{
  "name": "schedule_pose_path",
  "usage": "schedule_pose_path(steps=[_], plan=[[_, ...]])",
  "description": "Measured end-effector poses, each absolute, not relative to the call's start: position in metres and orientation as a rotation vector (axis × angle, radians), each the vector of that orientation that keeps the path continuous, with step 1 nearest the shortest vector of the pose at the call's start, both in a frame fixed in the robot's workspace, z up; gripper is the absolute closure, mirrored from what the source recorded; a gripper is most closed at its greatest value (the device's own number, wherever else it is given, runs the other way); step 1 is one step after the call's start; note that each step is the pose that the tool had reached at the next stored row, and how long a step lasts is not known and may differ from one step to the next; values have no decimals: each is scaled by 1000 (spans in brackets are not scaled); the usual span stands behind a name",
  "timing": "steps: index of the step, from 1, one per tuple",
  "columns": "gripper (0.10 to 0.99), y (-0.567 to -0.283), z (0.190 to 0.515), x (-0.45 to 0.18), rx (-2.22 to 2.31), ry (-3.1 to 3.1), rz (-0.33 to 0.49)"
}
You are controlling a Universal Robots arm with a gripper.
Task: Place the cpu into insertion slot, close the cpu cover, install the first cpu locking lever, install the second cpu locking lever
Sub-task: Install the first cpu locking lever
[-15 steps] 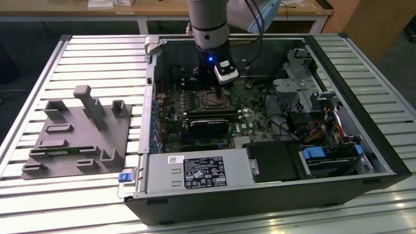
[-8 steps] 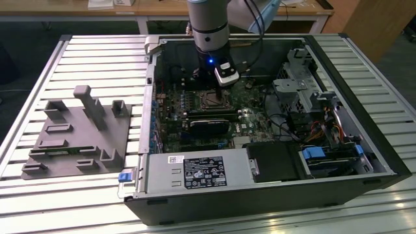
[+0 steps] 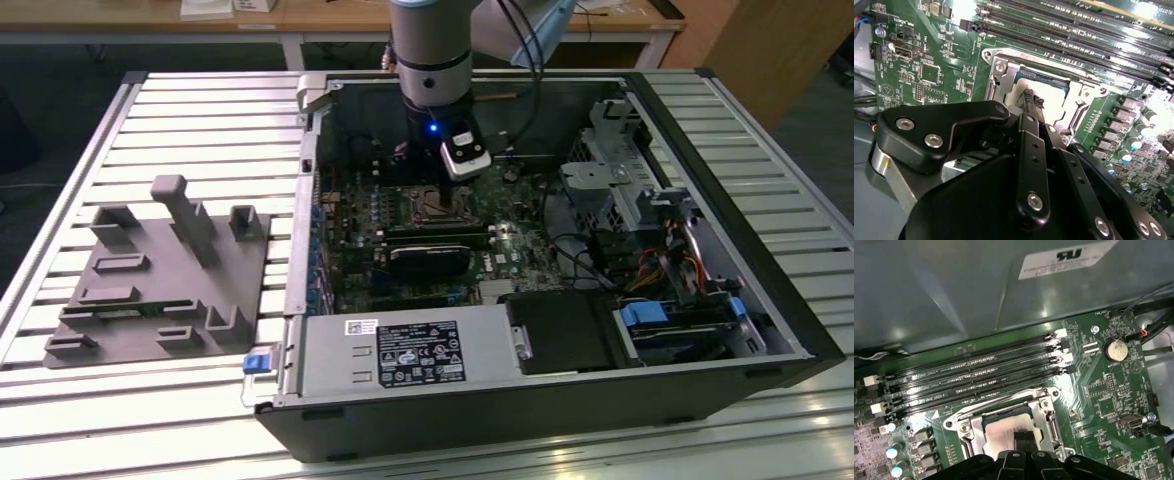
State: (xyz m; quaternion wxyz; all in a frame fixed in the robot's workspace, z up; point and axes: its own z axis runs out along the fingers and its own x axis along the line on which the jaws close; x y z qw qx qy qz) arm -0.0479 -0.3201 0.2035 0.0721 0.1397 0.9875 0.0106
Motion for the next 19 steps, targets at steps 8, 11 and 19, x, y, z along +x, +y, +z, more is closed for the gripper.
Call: schedule_pose_path(steps=[8,11,19], plan=[[980,-321,204,-48,420,2968,35],[980,-321,208,-48,421,2968,40],[980,-321,228,-48,422,2969,50]])
